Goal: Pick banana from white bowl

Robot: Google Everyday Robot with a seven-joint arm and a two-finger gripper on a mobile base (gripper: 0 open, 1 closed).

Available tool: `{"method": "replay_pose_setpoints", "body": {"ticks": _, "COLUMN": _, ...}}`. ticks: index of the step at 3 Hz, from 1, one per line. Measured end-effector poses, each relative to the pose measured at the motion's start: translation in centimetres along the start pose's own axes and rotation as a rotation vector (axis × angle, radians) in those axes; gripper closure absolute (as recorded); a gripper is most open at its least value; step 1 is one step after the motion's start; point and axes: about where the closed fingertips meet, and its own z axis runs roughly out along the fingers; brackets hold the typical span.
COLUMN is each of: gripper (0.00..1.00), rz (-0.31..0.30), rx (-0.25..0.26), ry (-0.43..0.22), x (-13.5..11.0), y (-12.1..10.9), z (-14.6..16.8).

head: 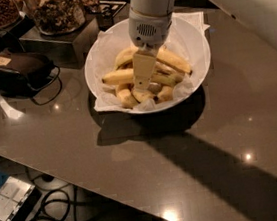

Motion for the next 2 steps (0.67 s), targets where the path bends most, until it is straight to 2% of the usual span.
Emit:
{"method": "replay_pose_setpoints", "body": {"ticks": 1, "gripper": 0.38, "rz": 0.003, "rx": -0.003, "ry": 0.005, "x": 0.1, "y": 0.1, "z": 0.2}}
{"method": "replay_pose_setpoints", "body": {"ticks": 2, "gripper": 0.36, "rz": -0.038, "rx": 0.104, "ry": -0.026, "x": 0.5, "y": -0.1, "z": -2.4}}
